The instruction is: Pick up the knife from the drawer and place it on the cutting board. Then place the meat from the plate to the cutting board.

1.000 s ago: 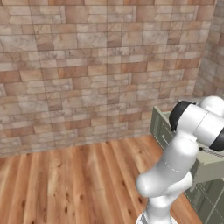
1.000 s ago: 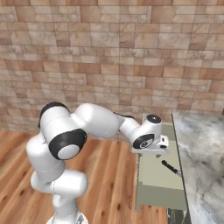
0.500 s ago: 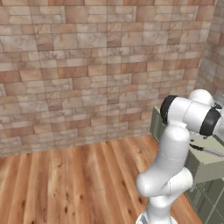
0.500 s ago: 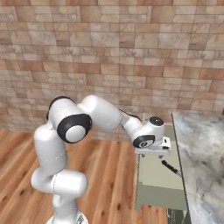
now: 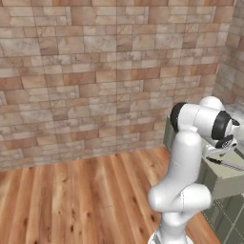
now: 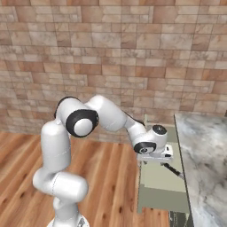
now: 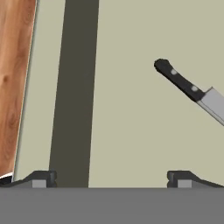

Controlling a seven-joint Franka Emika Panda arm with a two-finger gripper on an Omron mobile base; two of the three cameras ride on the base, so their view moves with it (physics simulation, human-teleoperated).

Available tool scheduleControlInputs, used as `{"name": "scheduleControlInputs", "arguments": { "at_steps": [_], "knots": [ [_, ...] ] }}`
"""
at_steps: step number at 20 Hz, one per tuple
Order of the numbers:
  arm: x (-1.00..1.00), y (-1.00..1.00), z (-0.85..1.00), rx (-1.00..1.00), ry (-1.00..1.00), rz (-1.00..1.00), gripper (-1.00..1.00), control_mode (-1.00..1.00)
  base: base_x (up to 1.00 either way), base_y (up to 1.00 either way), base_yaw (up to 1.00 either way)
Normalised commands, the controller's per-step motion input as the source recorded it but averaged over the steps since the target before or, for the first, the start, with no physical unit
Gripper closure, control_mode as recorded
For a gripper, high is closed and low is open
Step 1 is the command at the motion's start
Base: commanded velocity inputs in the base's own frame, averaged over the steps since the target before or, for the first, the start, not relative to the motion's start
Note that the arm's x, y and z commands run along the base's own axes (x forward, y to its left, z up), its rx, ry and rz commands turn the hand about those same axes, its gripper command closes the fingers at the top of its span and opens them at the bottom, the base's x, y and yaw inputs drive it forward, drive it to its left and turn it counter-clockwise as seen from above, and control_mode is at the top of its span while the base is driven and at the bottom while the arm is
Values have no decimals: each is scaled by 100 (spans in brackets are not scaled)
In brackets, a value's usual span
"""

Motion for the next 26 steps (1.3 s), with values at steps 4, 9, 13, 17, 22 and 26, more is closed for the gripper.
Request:
{"name": "scheduleControlInputs", "arguments": {
  "at_steps": [4,9,13,17,22,26],
  "knots": [
    [0,17,-27,0,0,0,-100,-100,0,0,0],
    [-1,33,-22,0,0,0,-100,-100,0,0,0],
    [-13,69,-30,-2,0,0,-100,-100,0,0,0],
    [-16,87,-41,-3,0,0,-100,-100,0,0,0],
    [-20,97,-50,-3,0,0,-100,-100,0,0,0],
    [-26,100,-53,-3,0,0,-100,-100,0,0,0]
  ]
}}
